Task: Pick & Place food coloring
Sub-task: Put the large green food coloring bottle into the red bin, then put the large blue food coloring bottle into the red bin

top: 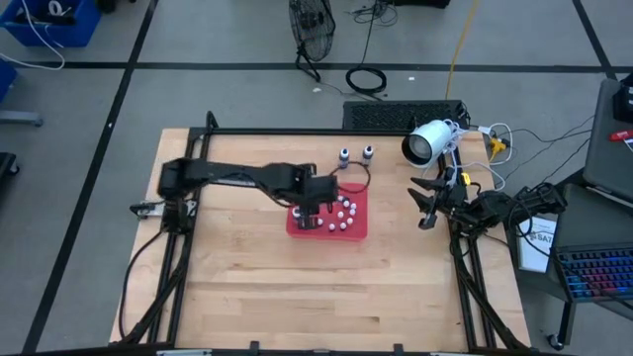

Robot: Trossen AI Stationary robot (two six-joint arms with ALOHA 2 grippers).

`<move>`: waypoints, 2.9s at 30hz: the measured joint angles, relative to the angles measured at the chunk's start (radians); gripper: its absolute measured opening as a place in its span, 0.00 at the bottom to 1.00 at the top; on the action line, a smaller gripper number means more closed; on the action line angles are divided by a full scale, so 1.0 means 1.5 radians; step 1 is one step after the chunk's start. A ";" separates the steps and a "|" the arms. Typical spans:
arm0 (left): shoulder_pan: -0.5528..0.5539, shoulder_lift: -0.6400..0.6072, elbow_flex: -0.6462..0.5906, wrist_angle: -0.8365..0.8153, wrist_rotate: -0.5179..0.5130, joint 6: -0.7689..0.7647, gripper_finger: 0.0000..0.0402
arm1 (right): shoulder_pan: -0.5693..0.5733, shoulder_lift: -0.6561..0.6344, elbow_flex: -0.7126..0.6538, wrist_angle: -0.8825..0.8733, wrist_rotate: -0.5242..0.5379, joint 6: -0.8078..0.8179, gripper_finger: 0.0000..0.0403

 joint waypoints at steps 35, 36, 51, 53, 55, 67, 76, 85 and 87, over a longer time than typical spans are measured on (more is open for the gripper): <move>0.021 0.104 0.000 0.118 0.122 0.014 0.46 | 0.000 0.002 0.000 0.002 0.000 0.000 0.33; 0.021 0.104 0.000 0.118 0.122 0.010 0.50 | 0.000 0.002 0.000 0.002 0.000 0.000 0.33; 0.018 0.076 0.000 0.114 0.035 -0.015 0.61 | 0.000 0.002 0.000 0.002 0.000 0.000 0.33; 0.015 0.067 0.001 0.113 0.035 -0.018 0.60 | 0.000 0.002 0.000 0.002 0.000 0.000 0.33; 0.012 0.055 0.001 0.108 0.034 -0.010 0.60 | 0.000 0.002 0.000 0.002 0.000 0.000 0.33; 0.142 -0.003 0.179 -0.005 -0.014 -0.007 0.65 | 0.000 0.002 0.000 0.003 0.000 0.000 0.33; 0.256 0.116 0.403 -0.068 0.116 0.025 0.69 | 0.000 0.003 0.000 -0.003 0.000 0.000 0.33; 0.248 0.255 0.401 -0.058 0.120 0.088 0.64 | 0.000 0.003 0.000 -0.006 0.000 0.000 0.33; 0.251 0.284 0.401 -0.052 0.116 0.110 0.64 | 0.000 0.004 0.000 -0.006 0.000 0.000 0.33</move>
